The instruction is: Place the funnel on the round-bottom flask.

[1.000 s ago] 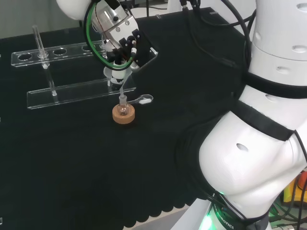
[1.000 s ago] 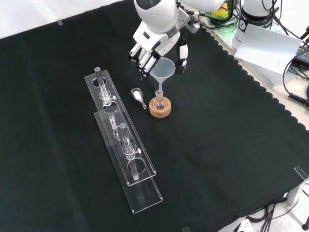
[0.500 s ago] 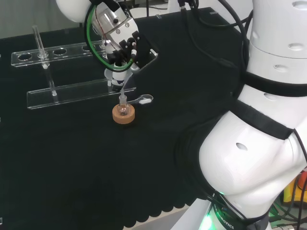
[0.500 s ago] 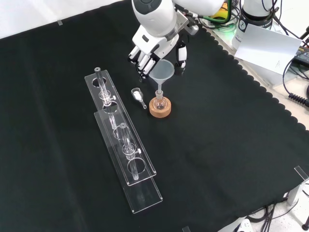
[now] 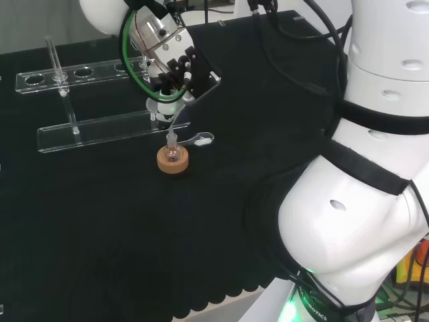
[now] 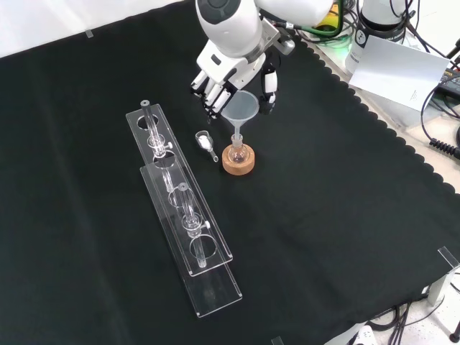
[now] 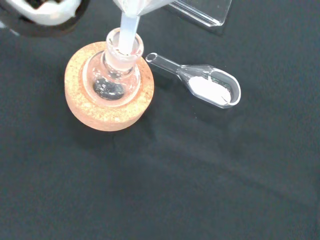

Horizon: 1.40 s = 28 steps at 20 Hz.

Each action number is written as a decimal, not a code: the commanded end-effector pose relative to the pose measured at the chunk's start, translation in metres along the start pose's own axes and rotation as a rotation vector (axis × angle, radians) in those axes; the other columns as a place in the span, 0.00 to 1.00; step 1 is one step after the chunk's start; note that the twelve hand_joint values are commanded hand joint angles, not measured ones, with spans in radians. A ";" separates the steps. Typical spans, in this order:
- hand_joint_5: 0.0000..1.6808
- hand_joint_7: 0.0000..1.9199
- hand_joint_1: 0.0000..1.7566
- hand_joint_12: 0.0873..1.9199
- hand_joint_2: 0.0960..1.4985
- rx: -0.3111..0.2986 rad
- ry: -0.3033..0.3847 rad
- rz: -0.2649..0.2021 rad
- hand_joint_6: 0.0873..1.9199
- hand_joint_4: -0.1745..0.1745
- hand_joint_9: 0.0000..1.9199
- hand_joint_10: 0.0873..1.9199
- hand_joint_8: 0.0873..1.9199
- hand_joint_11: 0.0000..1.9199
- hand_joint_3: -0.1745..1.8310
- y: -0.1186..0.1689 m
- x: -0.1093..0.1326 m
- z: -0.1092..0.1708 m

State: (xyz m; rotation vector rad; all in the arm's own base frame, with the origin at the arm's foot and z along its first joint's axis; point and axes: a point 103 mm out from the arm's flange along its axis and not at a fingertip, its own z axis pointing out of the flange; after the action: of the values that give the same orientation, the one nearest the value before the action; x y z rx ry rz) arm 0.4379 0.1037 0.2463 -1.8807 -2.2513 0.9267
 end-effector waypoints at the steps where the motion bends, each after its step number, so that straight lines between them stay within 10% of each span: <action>1: 0.26 0.17 0.43 0.72 0.42 0.001 0.000 -0.001 0.23 0.36 0.34 0.34 0.39 0.05 0.35 0.000 0.002 0.000; 28: 0.23 0.15 0.43 0.72 0.42 0.016 0.010 -0.003 0.21 0.35 0.30 0.34 0.39 0.05 0.35 0.009 0.004 0.018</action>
State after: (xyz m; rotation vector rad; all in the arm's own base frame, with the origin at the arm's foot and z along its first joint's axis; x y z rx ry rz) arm 0.4373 0.1037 0.2307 -1.8736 -2.2386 0.9262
